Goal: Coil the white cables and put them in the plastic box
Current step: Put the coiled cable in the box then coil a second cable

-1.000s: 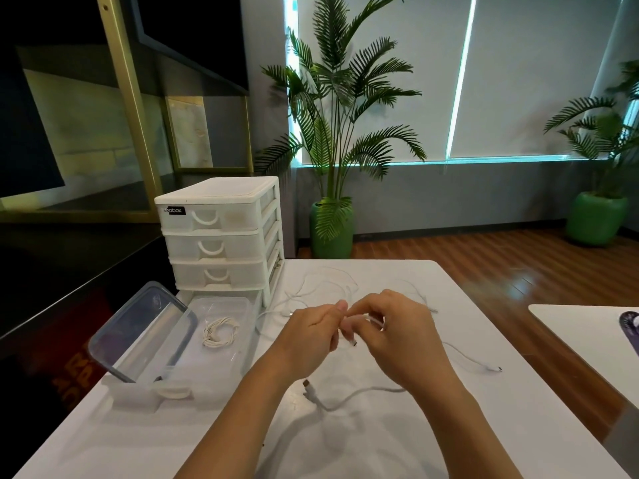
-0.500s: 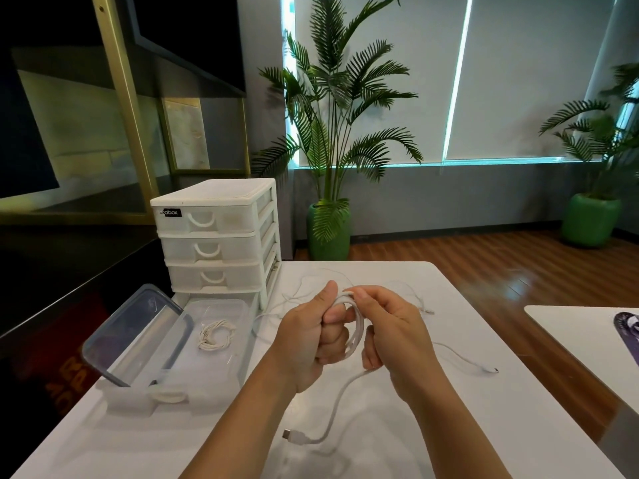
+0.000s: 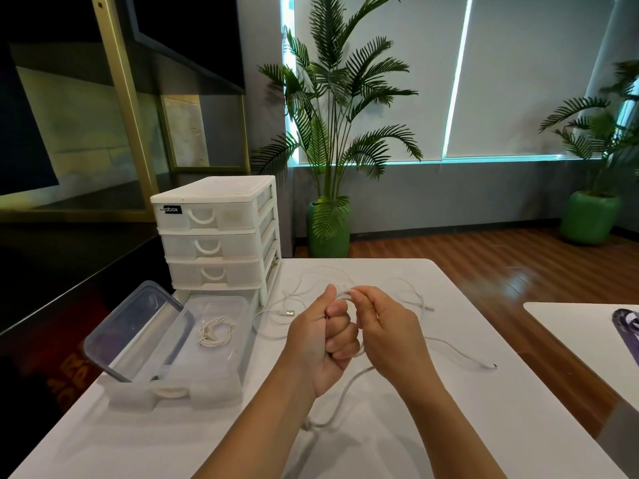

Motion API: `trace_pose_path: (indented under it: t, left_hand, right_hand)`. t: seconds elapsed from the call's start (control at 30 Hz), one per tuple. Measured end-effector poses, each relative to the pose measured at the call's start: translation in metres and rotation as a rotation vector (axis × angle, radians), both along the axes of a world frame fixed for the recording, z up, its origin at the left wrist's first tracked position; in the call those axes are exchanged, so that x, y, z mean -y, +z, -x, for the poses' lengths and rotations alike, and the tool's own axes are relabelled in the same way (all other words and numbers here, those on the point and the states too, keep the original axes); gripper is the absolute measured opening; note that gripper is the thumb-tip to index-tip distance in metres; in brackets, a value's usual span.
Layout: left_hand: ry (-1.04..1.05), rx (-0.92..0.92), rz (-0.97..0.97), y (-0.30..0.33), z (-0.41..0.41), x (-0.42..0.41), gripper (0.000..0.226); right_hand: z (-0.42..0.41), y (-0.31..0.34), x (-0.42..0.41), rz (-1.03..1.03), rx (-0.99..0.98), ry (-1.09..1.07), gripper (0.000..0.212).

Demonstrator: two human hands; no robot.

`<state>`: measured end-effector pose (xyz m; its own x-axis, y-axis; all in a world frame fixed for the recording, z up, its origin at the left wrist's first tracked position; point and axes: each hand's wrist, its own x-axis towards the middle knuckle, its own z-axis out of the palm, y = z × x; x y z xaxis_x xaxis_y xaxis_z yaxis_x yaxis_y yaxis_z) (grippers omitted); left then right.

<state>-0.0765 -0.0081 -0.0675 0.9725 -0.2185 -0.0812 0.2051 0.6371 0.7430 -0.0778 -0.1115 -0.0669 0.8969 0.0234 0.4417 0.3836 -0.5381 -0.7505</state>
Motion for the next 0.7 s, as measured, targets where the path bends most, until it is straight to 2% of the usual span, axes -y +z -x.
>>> trace_pose_path:
  t: [0.17, 0.33, 0.5, 0.7]
  left_hand:
    - [0.000, -0.016, 0.113, -0.0001, -0.0020, -0.0060, 0.059]
    - [-0.033, 0.005, 0.168, -0.0014, 0.0001, -0.0040, 0.058]
    - [-0.125, 0.076, 0.164, 0.0005, 0.0018, -0.0052, 0.059]
    - [-0.248, 0.093, 0.130, 0.0049, 0.0032, -0.0110, 0.057]
  right_hand:
    - [0.0031, -0.0029, -0.0032, -0.047, 0.001, 0.060, 0.034]
    - [0.0041, -0.0010, -0.0047, 0.007, 0.009, 0.018, 0.032]
    - [0.0049, -0.0002, -0.0055, 0.021, 0.003, -0.007, 0.025]
    - [0.0023, 0.0029, 0.0040, 0.053, 0.003, 0.001, 0.030]
